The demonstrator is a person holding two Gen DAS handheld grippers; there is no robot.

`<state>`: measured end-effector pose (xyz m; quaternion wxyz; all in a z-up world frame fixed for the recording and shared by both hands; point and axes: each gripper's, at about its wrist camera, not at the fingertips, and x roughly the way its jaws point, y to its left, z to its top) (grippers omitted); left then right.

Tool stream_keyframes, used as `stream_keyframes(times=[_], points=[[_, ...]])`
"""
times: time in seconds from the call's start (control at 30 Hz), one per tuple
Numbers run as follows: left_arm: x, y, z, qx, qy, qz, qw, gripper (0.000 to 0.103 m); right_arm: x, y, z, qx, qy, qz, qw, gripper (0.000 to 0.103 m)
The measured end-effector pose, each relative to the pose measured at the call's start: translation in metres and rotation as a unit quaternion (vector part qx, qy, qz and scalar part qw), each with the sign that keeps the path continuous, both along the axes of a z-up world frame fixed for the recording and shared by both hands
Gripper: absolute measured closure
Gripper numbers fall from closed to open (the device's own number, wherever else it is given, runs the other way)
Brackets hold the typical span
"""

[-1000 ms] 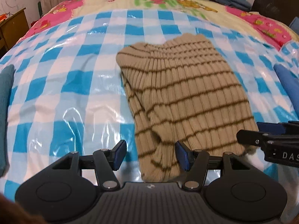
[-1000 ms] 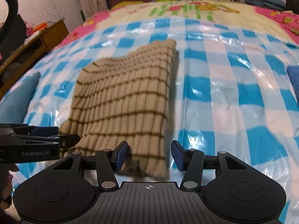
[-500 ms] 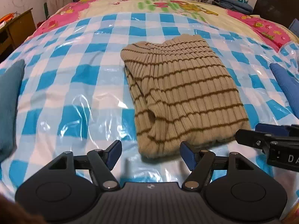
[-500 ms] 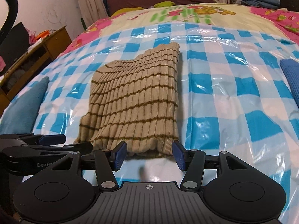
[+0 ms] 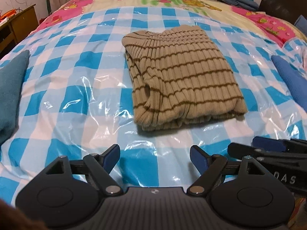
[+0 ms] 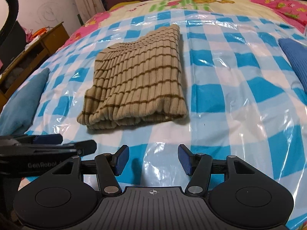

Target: Fold small clothes

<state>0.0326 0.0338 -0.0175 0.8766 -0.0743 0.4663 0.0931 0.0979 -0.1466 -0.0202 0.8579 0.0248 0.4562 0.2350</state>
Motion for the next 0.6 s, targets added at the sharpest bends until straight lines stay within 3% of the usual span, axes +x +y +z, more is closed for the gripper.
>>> stream_keyframes(times=[0.6], points=[[-0.0075, -0.0020, 0.0064, -0.011, -0.015, -0.003, 0.9998, 0.018, -0.0041, 0.0002, -0.0043, -0.010, 0.005, -0.009, 1.000, 0.046]])
